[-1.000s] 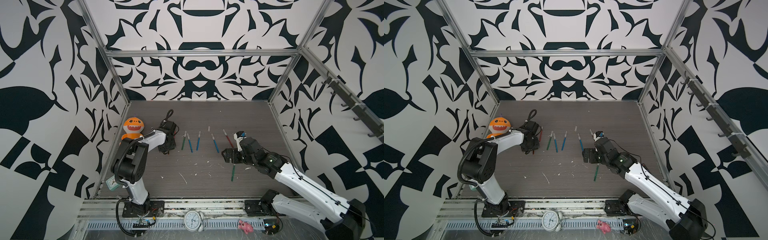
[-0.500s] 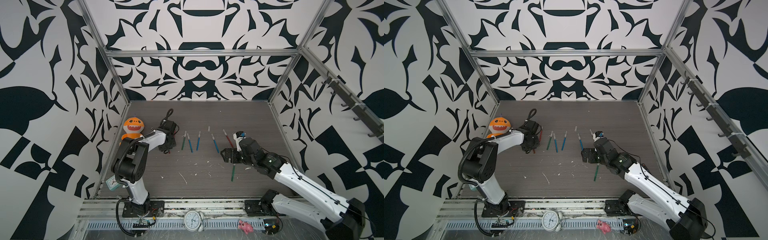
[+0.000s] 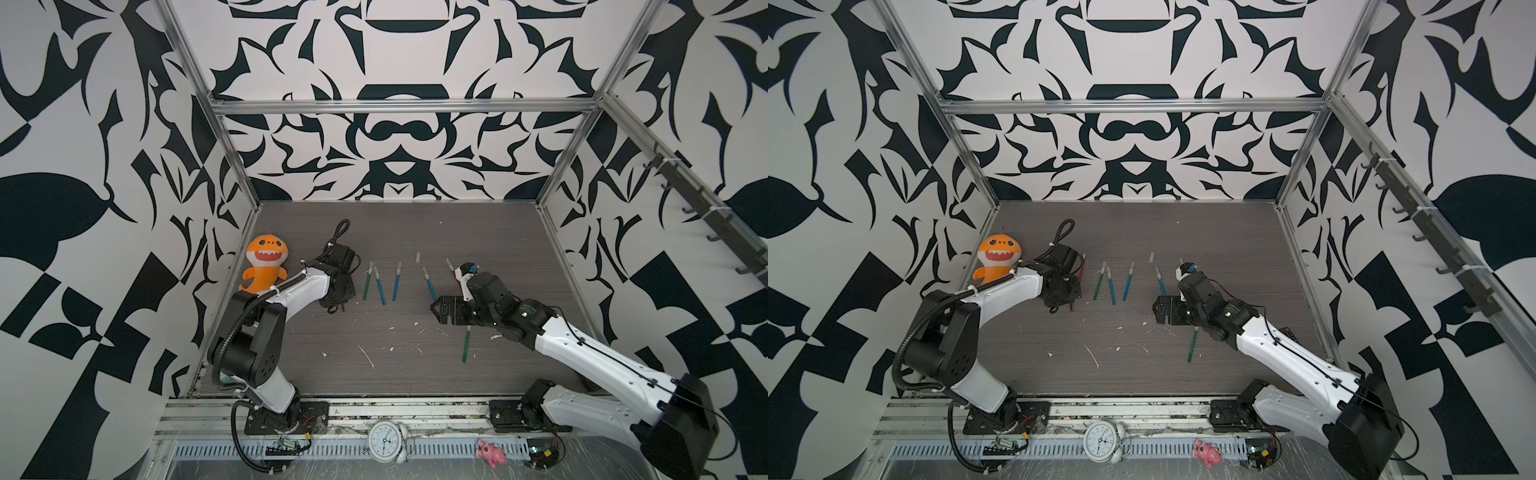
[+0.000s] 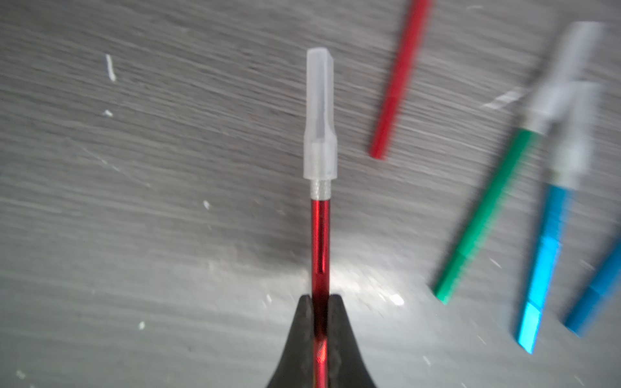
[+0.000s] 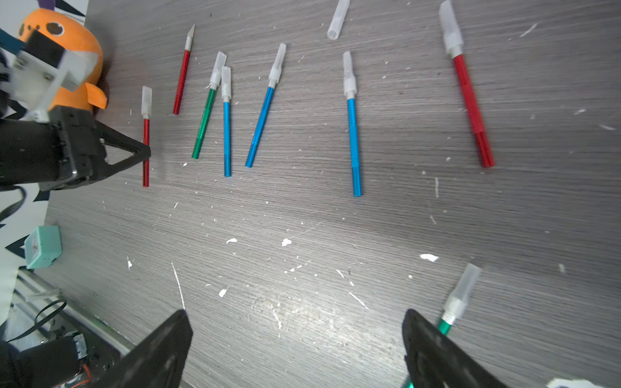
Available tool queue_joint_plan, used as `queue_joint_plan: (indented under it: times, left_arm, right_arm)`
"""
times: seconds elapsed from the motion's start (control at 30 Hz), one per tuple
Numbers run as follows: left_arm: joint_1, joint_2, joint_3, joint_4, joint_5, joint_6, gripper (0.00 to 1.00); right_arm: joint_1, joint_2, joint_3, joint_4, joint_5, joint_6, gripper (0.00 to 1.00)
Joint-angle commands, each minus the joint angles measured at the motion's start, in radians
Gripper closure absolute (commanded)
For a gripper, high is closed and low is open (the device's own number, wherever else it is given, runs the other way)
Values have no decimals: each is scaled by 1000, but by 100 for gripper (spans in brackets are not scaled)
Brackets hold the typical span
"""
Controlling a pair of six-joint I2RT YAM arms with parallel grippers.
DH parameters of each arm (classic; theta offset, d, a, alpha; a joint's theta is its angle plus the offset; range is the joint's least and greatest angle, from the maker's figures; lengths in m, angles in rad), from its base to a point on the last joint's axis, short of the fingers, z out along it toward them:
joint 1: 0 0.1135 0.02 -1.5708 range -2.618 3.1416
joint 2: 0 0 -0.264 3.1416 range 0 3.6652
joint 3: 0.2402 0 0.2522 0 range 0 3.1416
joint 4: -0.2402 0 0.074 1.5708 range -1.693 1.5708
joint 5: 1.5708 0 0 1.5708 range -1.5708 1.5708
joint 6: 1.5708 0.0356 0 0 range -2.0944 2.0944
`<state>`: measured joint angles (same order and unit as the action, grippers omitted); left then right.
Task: Remove protective caps from carving knives
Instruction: Pick up the carving knife from the center of the board, then remove the protective sleeve from the carving knife.
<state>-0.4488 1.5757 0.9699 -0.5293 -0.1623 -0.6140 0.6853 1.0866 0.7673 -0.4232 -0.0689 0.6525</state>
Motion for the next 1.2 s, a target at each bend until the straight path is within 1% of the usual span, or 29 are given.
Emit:
queue_joint_plan:
  times: [0.0, 0.17, 0.23, 0.33, 0.37, 0.43, 0.53, 0.63, 0.7, 0.8, 0.93, 1.03, 1.17]
  left_arm:
    - [-57, -100, -37, -46, 29, 32, 100]
    - [-187, -227, -119, 1, 41, 83, 100]
    - [-236, -260, -152, 27, 39, 102, 100]
    - [-309, -293, -194, 79, 40, 124, 100]
    - [-333, -323, -206, 98, 39, 130, 100]
    - [-361, -340, -217, 125, 40, 136, 100]
    - [-379, -353, -228, 159, 57, 145, 100]
    - [-396, -365, -248, 209, 75, 150, 100]
    - [-399, -360, -250, 223, 79, 151, 100]
    - [-405, -339, -242, 232, 87, 151, 100]
    - [-416, -318, -233, 239, 79, 154, 100]
    - [-419, -313, -234, 247, 78, 154, 100]
    - [-423, -310, -231, 249, 76, 152, 100]
  right_arm:
    - [2, 36, 82, 80, -71, 25, 0]
    - [-27, 134, 163, 129, -152, 42, 0]
    - [-45, 173, 185, 169, -198, 65, 3]
    - [-47, 244, 228, 199, -221, 79, 9]
    - [-47, 271, 237, 218, -239, 92, 9]
    - [-47, 314, 250, 248, -255, 113, 14]
    - [-47, 368, 254, 302, -267, 154, 20]
    - [-47, 420, 261, 357, -293, 201, 28]
    - [-40, 449, 262, 382, -307, 221, 31]
    - [-18, 470, 264, 412, -292, 224, 33]
    - [2, 476, 267, 426, -264, 226, 36]
    - [9, 477, 254, 461, -264, 238, 37]
    - [16, 486, 247, 477, -253, 240, 41]
